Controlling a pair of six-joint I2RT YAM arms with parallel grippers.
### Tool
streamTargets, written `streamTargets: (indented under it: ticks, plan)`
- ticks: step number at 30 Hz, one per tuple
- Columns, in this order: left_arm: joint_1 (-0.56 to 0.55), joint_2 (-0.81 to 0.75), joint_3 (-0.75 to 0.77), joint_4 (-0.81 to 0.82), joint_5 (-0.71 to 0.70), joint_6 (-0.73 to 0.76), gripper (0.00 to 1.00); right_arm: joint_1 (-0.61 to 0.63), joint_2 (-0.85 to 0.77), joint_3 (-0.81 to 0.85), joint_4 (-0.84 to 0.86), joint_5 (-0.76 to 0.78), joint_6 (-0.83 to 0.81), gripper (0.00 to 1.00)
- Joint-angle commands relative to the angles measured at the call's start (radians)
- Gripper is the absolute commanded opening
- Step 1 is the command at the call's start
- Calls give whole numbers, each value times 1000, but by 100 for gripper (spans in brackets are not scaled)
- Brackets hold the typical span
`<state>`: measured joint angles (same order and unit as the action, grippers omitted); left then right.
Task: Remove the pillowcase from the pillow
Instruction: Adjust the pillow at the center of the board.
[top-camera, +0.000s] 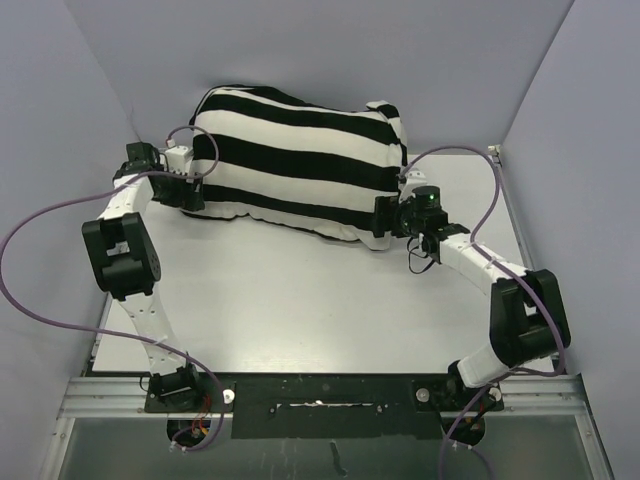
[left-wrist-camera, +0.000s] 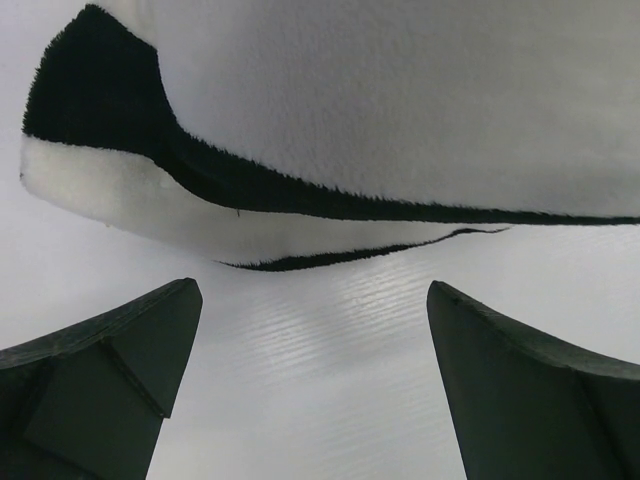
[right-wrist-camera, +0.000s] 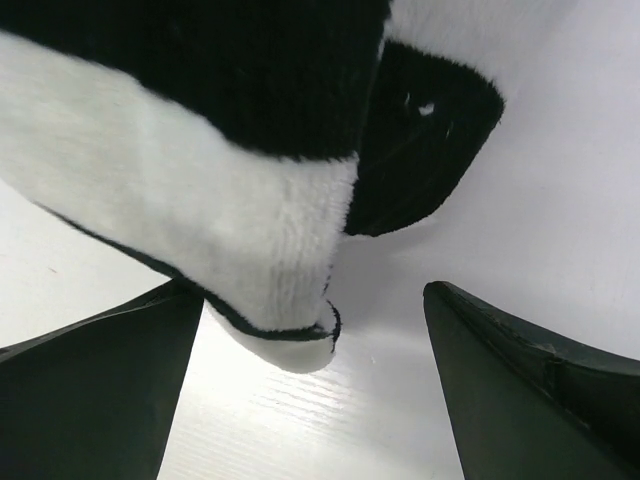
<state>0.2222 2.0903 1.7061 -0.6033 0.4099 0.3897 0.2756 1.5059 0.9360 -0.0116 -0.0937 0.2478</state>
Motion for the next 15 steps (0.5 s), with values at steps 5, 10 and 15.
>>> streamTargets:
  ticks: [5, 10, 15]
  plan:
    - [-3, 64, -8, 159, -34, 113, 98, 31, 75, -3, 105, -49, -75, 98]
    - [-14, 112, 2, 218, -27, 114, 87, 45, 148, 9, 99, -37, -81, 82]
    - [-26, 177, 47, 232, -33, 96, 68, 73, 185, 22, 125, -18, -93, 56]
